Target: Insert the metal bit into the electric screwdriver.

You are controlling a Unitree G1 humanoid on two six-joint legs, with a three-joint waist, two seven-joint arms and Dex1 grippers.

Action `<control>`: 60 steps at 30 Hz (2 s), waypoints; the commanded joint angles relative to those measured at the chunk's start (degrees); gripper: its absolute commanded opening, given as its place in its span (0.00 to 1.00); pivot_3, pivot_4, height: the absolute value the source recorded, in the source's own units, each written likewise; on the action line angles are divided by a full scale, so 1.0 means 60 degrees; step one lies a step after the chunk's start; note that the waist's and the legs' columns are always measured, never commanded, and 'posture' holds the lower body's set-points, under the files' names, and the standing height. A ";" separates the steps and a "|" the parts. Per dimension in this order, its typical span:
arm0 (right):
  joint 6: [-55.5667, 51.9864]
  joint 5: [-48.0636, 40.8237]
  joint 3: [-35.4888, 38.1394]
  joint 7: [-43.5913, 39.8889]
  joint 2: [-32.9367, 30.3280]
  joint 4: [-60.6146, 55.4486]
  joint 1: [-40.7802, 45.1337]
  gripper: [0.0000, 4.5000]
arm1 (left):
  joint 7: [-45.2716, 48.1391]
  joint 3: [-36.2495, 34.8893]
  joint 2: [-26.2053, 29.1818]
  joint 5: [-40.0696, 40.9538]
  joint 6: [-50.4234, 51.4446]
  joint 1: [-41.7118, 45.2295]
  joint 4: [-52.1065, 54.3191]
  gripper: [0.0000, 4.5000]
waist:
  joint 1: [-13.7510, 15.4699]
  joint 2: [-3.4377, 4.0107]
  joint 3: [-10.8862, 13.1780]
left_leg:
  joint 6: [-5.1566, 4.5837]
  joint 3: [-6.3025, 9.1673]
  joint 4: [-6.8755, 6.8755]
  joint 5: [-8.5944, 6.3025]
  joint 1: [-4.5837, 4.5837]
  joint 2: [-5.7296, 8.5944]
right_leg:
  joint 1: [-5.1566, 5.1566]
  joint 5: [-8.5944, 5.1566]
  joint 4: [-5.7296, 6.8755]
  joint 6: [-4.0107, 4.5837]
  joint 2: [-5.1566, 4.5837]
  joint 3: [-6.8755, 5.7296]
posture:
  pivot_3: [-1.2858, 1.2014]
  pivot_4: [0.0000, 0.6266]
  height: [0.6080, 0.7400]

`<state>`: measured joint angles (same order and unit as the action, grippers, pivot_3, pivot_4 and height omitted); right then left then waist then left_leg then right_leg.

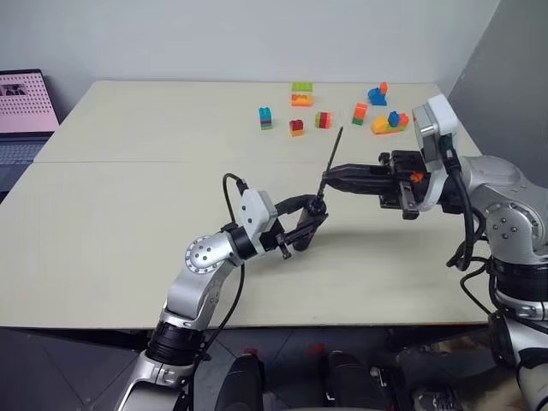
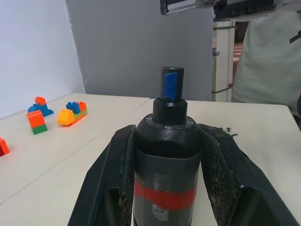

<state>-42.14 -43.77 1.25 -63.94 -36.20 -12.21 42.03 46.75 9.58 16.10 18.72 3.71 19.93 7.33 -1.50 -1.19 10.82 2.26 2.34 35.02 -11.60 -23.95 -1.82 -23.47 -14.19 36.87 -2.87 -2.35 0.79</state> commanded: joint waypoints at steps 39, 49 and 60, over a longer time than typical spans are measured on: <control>0.3771 0.2284 -0.1071 -0.3284 0.1098 0.4115 0.2285 0.00 | -0.0154 -0.0522 0.0476 0.0138 0.0644 -0.0073 -0.0605 0.36 | -0.0056 0.0006 -0.0004 | 0.0003 0.0002 0.0014 0.0004 0.0056 -0.0003 | 0.0034 0.0026 0.0041 0.0005 0.0007 0.0009 | 0.52 0.24 1.00; 0.3741 0.2477 -0.1196 -0.3646 0.1224 0.4481 0.2420 0.00 | -0.0205 -0.0482 0.0490 0.0126 0.0687 -0.0202 -0.0431 0.36 | -0.0046 0.0007 -0.0005 | 0.0003 -0.0003 0.0014 0.0005 0.0072 -0.0003 | 0.0045 0.0028 0.0047 0.0006 0.0009 0.0017 | 0.52 0.24 1.00; 0.3654 0.2528 -0.1274 -0.3679 0.1406 0.4520 0.2485 0.00 | -0.0174 -0.0431 0.0533 0.0106 0.0643 -0.0216 -0.0415 0.36 | -0.0052 0.0008 -0.0005 | 0.0003 -0.0002 0.0014 0.0005 0.0075 -0.0003 | 0.0045 0.0028 0.0052 0.0006 0.0010 0.0018 | 0.52 0.24 1.00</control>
<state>-20.40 -28.23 -6.94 -84.89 -27.96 15.47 55.00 46.08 6.78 17.85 21.13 5.95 20.10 6.42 -1.82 -1.14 10.79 2.28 2.32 35.11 -11.57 -23.50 -1.84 -23.20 -14.01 37.18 -2.83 -2.29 0.90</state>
